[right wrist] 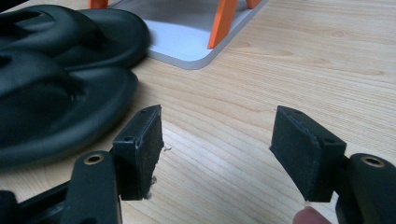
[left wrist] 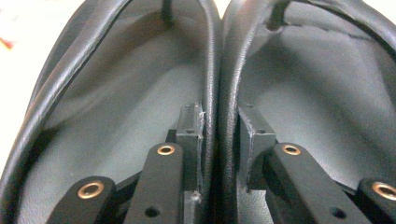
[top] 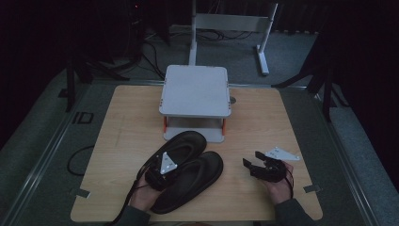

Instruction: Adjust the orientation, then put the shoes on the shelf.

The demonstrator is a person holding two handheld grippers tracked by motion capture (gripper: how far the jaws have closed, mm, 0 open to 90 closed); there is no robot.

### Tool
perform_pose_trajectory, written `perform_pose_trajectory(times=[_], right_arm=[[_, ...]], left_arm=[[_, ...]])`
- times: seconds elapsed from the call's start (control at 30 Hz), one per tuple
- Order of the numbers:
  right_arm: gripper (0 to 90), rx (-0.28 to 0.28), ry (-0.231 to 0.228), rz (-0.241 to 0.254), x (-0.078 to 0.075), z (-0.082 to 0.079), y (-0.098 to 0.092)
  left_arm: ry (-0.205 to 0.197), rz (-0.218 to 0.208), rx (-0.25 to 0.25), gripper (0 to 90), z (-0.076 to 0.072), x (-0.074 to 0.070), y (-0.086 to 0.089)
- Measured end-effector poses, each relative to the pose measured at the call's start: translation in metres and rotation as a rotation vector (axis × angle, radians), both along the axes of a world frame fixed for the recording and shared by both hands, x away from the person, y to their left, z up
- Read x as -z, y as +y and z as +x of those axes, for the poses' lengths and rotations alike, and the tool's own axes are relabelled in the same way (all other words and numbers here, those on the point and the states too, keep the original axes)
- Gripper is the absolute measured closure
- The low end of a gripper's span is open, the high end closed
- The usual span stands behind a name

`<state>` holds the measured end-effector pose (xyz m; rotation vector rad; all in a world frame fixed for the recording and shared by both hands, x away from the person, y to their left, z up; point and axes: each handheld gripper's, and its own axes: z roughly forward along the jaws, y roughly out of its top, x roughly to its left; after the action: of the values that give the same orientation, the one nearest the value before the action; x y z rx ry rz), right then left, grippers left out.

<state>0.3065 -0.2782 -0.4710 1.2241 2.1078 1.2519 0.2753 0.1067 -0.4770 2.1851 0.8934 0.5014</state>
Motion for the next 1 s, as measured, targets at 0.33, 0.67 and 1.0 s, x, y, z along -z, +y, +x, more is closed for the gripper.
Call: perform_pose_trajectory(times=[0.33,0.67,1.0], right_arm=[[33.6,-0.004,0.0,-0.004,0.0,0.0,0.001],[33.6,0.0,0.002,-0.003,0.001,0.0,0.0],[33.6,0.0,0.003,-0.008,0.002,0.0,0.0]], left_arm=[[0.013,-0.026,-0.032,74.6,-0.004,-0.001,0.003],[0.011,-0.039,-0.049,74.8,-0.004,-0.007,-0.001],[-0.003,-0.076,-0.091,75.0,0.0,-0.012,-0.006]])
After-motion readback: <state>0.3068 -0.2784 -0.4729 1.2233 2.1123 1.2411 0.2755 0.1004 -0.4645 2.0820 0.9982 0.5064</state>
